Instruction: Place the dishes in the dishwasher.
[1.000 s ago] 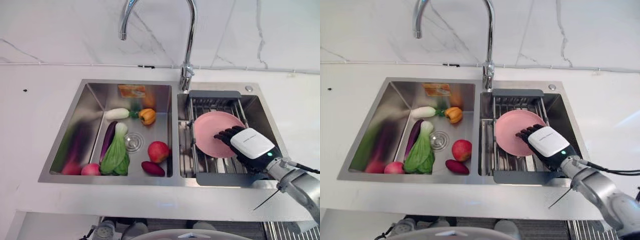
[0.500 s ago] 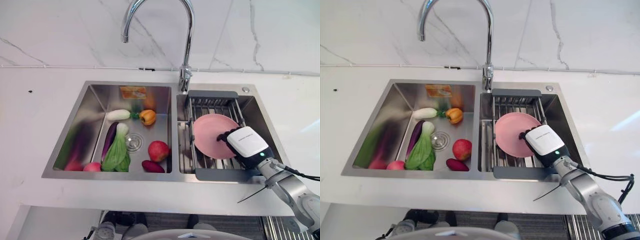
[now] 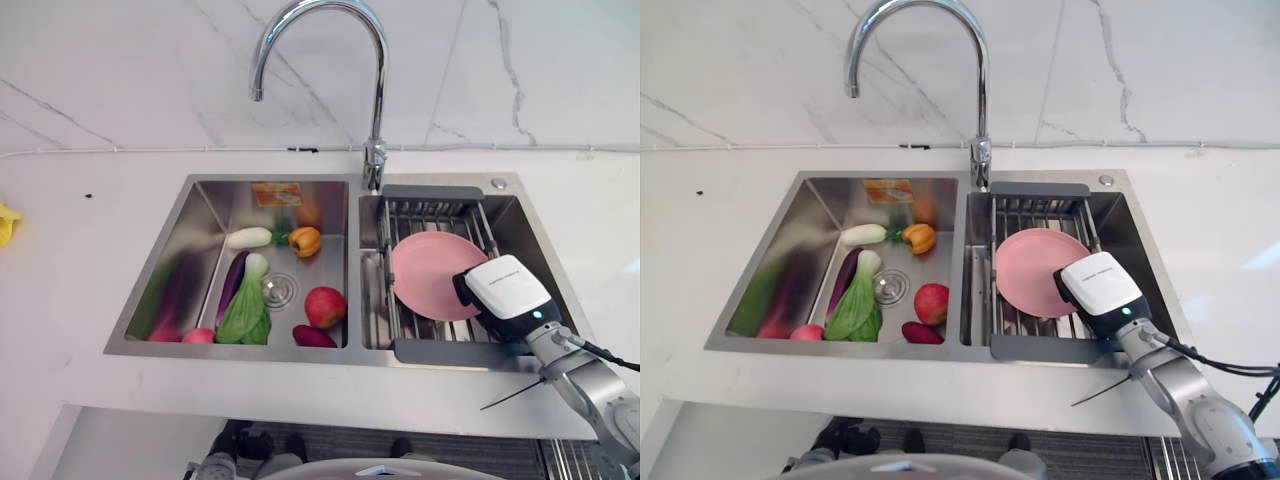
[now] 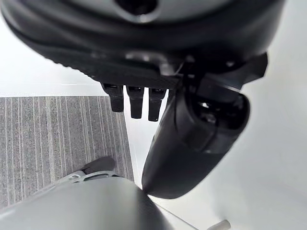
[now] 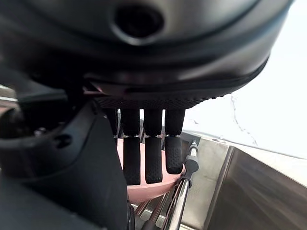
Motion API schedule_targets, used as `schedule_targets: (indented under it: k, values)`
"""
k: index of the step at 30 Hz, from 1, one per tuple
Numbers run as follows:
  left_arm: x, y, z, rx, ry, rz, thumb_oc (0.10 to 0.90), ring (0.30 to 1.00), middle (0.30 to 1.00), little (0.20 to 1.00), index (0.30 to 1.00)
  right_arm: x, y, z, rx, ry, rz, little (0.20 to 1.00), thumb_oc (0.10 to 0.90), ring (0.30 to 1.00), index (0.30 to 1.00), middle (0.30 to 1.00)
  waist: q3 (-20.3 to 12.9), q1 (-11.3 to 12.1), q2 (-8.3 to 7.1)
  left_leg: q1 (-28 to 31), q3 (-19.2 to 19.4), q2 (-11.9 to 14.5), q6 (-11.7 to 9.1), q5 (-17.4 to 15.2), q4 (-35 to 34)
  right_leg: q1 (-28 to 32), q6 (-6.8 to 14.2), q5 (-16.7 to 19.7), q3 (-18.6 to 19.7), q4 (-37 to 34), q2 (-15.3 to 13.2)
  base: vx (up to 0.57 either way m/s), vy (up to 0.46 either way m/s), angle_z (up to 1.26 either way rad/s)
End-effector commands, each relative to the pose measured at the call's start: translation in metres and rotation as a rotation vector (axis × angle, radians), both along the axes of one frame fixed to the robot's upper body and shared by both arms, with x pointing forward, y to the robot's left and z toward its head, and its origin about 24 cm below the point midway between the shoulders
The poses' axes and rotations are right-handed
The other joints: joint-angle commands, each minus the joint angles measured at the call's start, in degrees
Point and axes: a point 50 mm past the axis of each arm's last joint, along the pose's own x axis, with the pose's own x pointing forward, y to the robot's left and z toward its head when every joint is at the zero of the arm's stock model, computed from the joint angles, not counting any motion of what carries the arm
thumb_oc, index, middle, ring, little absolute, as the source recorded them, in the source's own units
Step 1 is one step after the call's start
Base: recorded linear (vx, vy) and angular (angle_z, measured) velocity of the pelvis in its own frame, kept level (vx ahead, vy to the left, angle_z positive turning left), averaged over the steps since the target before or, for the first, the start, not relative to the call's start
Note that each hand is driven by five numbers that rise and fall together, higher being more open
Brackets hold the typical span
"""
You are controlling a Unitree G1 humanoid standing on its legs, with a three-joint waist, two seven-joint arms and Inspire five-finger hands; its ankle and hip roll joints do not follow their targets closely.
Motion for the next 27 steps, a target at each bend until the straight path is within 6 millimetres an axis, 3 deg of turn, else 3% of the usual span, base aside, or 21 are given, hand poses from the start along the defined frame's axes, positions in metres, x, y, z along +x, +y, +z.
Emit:
schedule_targets:
  k: [1,5,6,7,8,13,16,22,27]
  values:
    - [-0.012,-0.011,-0.006,-0.001,0.064,-0.074,0.8,0.9,0.9,0.9,0.9,0.029,0.011,0.103,0.346,-0.663,0.05,0.3,0.4,0.3,0.3,0.3,-0.22,4.61,-2.09,1.24,-0.37,3.03,-3.16,-0.57,0.17,2.32,4.65,-0.54,-1.75,0.88,-3.55,0.0,0.0,0.0]
    - [-0.015,-0.009,-0.007,0.004,0.079,-0.06,0.8,0.9,0.9,0.9,0.9,0.031,0.002,0.099,0.528,-0.614,-0.006,0.3,0.4,0.3,0.3,0.3,-0.44,4.47,-2.2,1.37,-0.37,2.9,-3.05,-0.61,0.17,2.37,4.56,-0.54,-1.49,0.88,-3.64,0.0,0.0,0.0]
    - [-0.016,-0.008,-0.007,0.003,0.081,-0.057,0.8,0.9,0.9,0.9,0.9,0.03,-0.001,0.101,0.515,-0.621,-0.016,0.773,0.715,0.773,0.773,0.773,-0.44,4.49,-2.24,1.38,-0.35,2.89,-3.04,-0.63,0.17,2.36,4.56,-0.55,-1.45,0.88,-3.65,0.0,0.0,0.0]
    - [-0.016,-0.005,-0.006,0.006,0.081,-0.055,0.8,0.9,0.9,0.9,0.9,0.028,-0.004,0.109,0.432,-0.651,-0.008,0.86,0.773,0.86,0.86,0.86,-0.5,4.44,-2.37,1.39,-0.37,2.89,-3.04,-0.66,0.17,2.37,4.57,-0.57,-1.44,0.88,-3.62,0.0,0.0,0.0]
    - [-0.016,-0.004,-0.006,0.008,0.081,-0.054,0.8,0.9,0.9,0.9,0.9,0.027,-0.009,0.11,0.398,-0.653,-0.026,0.9,0.8,0.9,0.9,0.9,-0.52,4.49,-2.26,1.38,-0.4,2.88,-3.03,-0.7,0.17,2.4,4.57,-0.56,-1.47,0.88,-3.6,0.0,0.0,0.0]
    - [-0.018,-0.005,-0.007,0.005,0.089,-0.055,0.8,0.9,0.9,0.9,0.9,0.028,-0.01,0.105,0.503,-0.599,-0.037,0.9,0.8,0.9,0.9,0.9,-0.56,4.56,-2.34,1.25,-0.6,2.72,-2.97,-0.68,0.17,2.32,4.45,-0.44,-1.55,0.88,-3.6,0.0,0.0,0.0]
    - [-0.02,0.001,-0.006,-0.011,0.106,-0.044,0.8,0.9,0.9,0.9,0.9,0.029,-0.004,0.12,0.336,-0.411,0.083,0.9,0.8,0.9,0.9,0.9,-0.51,4.76,-2.73,1.55,-0.51,2.81,-3.27,-0.91,0.17,2.61,4.55,-0.68,-1.66,0.88,-3.53,0.0,0.0,0.0]
    - [-0.021,-0.003,-0.007,-0.029,0.114,-0.053,0.8,0.9,0.9,0.9,0.9,0.026,-0.01,0.129,0.253,-0.407,0.086,0.9,0.8,0.9,0.9,0.9,-0.77,4.35,-2.86,1.01,-0.53,2.66,-3.25,-0.64,0.17,2.15,4.68,-0.32,-1.63,0.88,-3.51,0.0,0.003,0.03]
    - [-0.02,-0.002,-0.007,-0.025,0.113,-0.04,0.8,0.9,0.9,0.9,0.9,0.029,-0.013,0.127,0.445,-0.39,0.062,0.9,0.8,0.9,0.9,0.9,-0.79,4.38,-3.1,1.0,-0.62,2.56,-3.09,-0.73,0.17,2.17,4.56,-0.24,-1.58,0.88,-3.68,0.0,0.0,0.0]
